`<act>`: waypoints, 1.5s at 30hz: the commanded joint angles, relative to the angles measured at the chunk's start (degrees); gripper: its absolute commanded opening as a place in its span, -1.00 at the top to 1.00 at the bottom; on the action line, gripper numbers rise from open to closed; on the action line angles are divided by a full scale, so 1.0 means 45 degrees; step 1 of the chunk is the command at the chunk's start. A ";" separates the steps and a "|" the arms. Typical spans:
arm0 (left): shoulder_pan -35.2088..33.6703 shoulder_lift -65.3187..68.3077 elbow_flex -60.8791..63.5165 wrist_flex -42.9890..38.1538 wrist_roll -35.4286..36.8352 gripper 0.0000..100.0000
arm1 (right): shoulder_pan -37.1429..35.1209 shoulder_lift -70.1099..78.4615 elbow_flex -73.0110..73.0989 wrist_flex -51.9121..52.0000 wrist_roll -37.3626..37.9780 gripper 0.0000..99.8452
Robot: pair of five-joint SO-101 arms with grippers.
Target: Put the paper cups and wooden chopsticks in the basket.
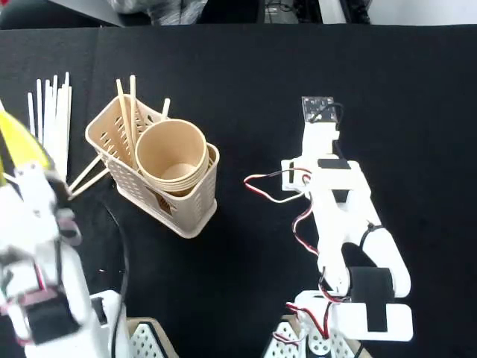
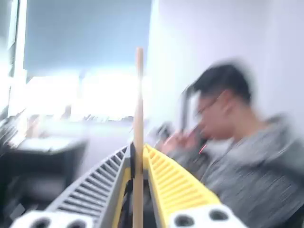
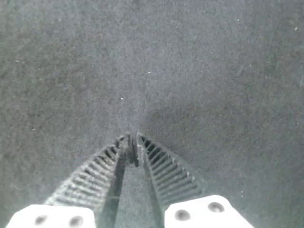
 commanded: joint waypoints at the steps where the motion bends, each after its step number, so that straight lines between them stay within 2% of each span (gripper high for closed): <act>1: 0.2335 -0.1250 -0.0830 -0.0352 -0.0020 0.94 | -0.0137 -0.0303 -0.0029 -0.0195 -0.0039 0.97; 4: 0.2823 -0.0625 -0.1397 -0.0410 0.0059 0.94 | -0.0137 -0.0303 -0.0029 -0.0195 -0.0039 0.97; 10: 0.3311 0.2794 -0.2081 -0.0586 0.0313 0.94 | -0.0137 -0.0303 -0.0029 -0.0195 -0.0039 0.97; 19: 0.2686 0.6681 -0.2276 -0.3165 0.2188 0.94 | -0.0137 -0.0303 -0.0029 -0.0215 -0.0039 0.97; 28: 0.2706 0.7248 -0.2295 -0.3243 0.2247 0.94 | -0.0137 -0.0303 -0.0049 -0.0234 -0.0039 0.97; 37: 0.2784 0.7385 -0.4054 -0.3223 0.2247 0.94 | -0.0137 -0.0303 -0.0049 -0.0234 -0.0039 0.97; 45: 0.2706 0.9924 -0.4777 -0.3263 0.2247 0.94 | -0.0137 -0.0303 -0.0049 -0.0254 -0.0039 0.97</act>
